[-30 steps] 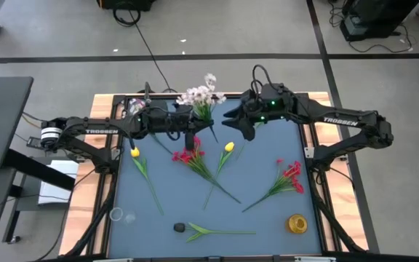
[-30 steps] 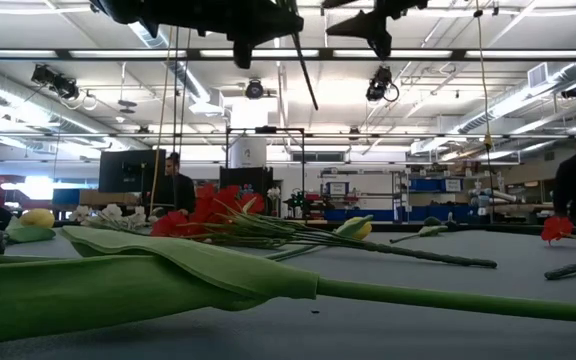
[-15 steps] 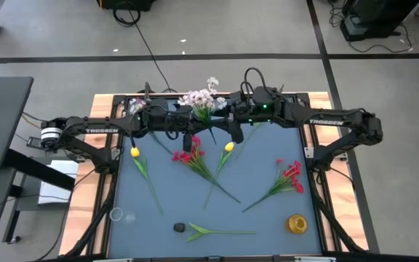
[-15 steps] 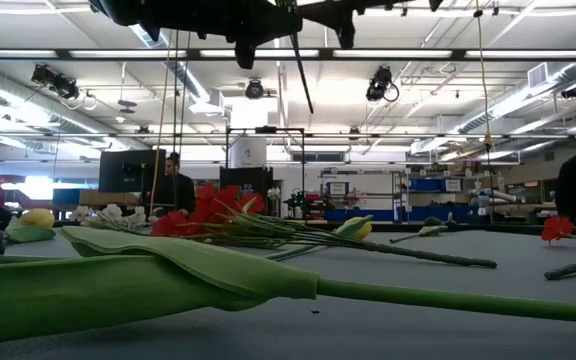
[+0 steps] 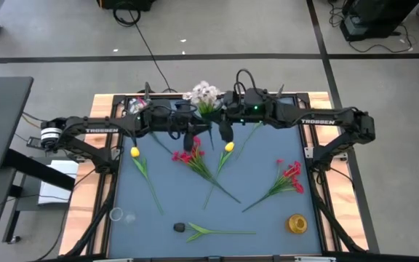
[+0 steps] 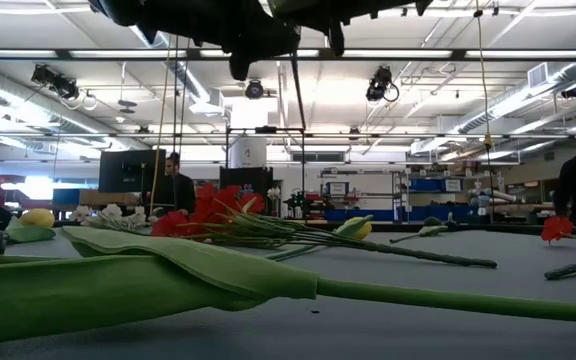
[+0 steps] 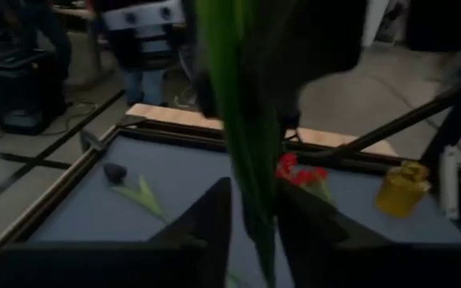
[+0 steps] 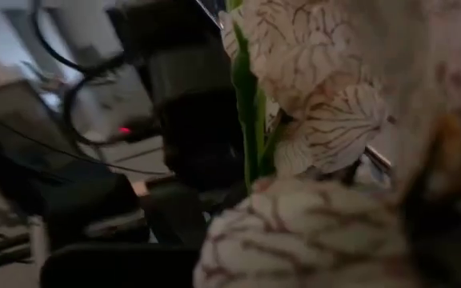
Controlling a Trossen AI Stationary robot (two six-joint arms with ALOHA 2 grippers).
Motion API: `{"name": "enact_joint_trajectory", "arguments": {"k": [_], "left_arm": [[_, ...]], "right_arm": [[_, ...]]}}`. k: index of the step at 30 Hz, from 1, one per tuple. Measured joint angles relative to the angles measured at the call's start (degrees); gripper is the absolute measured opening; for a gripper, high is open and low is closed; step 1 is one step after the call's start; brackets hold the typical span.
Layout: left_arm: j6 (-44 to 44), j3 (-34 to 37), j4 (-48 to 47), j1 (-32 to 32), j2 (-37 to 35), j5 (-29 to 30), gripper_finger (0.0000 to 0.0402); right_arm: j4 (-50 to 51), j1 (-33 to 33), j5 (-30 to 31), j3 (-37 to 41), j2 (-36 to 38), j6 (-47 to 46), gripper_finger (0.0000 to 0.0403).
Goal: Sort flowers into vase by color
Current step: Put the right white flower into the yellow flower vase
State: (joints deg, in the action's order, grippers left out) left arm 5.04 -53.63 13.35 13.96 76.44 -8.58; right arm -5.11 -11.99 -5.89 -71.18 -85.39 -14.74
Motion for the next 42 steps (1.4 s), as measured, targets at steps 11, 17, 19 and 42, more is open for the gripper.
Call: {"name": "enact_joint_trajectory", "arguments": {"k": [11,17,19,42], "left_arm": [[-3.29,0.04,-16.86,5.74,-13.06,0.29,0.0247],[-4.39,0.02,-22.02,7.67,-22.9,-3.33,0.0269],[-3.79,0.02,-22.07,7.77,-25.76,-6.1,0.027],[-1.36,-0.04,-21.69,5.74,-28.49,-9.24,0.027]], "right_arm": [[11.96,3.53,21.88,0.04,9.71,0.83,0.0017],[15.85,7.3,26.3,0.02,15.4,3.47,0.0016],[14.53,9.88,25.76,0.02,16.96,6.96,0.0016],[37.96,34.84,30.93,0.03,28.54,12.3,0.0018]]}}
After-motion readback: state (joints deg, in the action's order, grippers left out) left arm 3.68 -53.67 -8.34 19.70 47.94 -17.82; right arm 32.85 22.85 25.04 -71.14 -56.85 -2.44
